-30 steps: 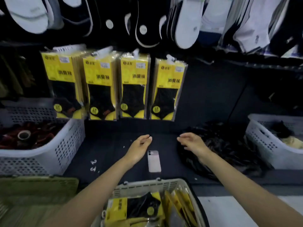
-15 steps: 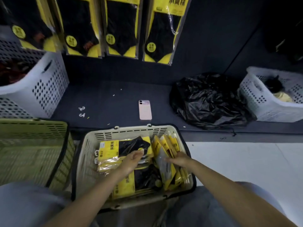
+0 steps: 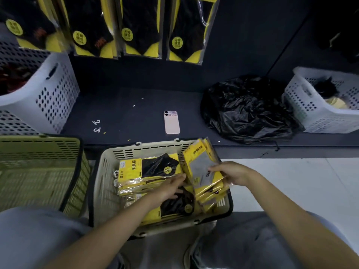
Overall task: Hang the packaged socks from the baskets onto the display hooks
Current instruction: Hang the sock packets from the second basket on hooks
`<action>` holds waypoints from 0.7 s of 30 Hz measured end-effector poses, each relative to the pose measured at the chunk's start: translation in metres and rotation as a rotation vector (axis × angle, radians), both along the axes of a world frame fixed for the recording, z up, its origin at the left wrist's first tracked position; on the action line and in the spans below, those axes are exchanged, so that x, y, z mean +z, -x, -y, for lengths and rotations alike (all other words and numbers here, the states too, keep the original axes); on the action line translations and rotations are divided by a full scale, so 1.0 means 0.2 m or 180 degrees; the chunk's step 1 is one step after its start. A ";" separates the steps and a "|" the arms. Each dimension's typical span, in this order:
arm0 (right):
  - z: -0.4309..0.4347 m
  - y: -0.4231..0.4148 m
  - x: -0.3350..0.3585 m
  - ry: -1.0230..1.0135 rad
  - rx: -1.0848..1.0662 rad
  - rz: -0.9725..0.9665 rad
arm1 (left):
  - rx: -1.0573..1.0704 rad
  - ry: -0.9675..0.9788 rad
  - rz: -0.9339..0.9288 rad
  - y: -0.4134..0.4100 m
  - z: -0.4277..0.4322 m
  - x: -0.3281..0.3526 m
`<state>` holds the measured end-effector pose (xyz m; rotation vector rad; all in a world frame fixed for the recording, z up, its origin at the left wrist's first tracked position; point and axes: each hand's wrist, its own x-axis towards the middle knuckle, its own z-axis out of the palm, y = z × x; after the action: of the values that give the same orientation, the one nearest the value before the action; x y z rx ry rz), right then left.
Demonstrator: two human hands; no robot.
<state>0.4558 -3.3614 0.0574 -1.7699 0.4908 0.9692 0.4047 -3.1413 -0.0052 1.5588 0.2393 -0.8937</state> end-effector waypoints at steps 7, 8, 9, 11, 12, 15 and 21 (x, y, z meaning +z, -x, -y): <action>-0.09 0.05 0.28 -0.0882 -0.0121 0.0573 | 0.1095 0.1601 0.0002 -0.15 0.04 0.31; -0.13 0.05 0.31 -0.1048 -0.0075 0.0611 | 0.1341 0.1692 0.0089 -0.17 0.01 0.36; -0.17 0.05 0.34 -0.1167 -0.0016 0.0692 | 0.1543 0.1690 0.0236 -0.20 -0.03 0.41; -0.24 0.03 0.38 -0.1188 0.0060 0.1092 | 0.1791 0.1422 0.0609 -0.23 -0.10 0.50; -0.28 0.01 0.39 -0.1089 0.0013 0.1419 | 0.1856 0.1214 0.0782 -0.24 -0.15 0.54; -0.40 -0.08 0.48 -0.0987 -0.0458 0.2382 | 0.1799 0.0781 0.1218 -0.26 -0.26 0.66; -0.64 -0.23 0.71 -0.1626 -0.0792 0.3194 | 0.1895 0.0321 0.2016 -0.30 -0.36 0.90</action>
<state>0.5027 -3.2342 0.1993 -1.4437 -0.1769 -0.0476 0.4651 -3.0685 0.1742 1.4772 0.1785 0.0630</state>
